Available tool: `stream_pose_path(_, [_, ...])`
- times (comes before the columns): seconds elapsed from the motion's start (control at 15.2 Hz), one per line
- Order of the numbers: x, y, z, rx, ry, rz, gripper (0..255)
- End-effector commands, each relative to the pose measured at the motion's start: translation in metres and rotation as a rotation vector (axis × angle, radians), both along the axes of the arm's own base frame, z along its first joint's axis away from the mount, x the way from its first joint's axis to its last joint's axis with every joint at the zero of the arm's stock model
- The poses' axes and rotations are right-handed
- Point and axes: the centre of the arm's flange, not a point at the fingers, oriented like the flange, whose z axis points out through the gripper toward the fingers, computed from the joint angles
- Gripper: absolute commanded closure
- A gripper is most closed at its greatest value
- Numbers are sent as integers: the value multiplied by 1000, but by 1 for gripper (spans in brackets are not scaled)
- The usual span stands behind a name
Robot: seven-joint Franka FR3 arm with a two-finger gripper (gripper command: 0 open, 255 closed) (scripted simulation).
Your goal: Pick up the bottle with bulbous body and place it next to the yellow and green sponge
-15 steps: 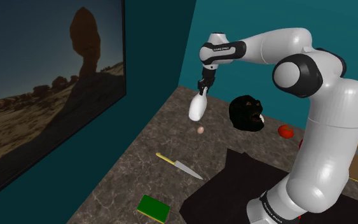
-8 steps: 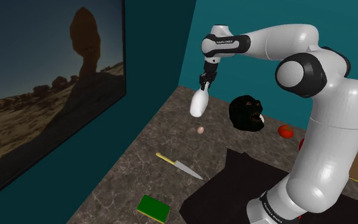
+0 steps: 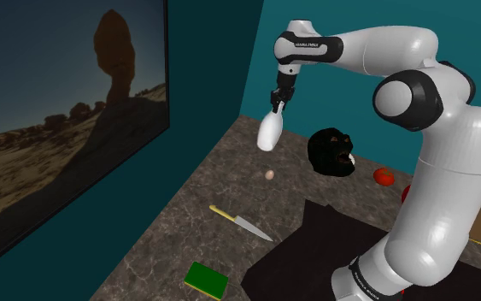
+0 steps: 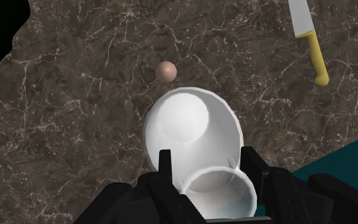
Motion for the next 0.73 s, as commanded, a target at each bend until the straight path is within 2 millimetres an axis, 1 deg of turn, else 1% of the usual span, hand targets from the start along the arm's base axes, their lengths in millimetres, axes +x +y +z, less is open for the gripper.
stream_pose_path(0.0, [0, 0, 11, 0, 0, 0, 255])
stream_pose_path(0.66, [0, 0, 63, 0, 0, 0, 255])
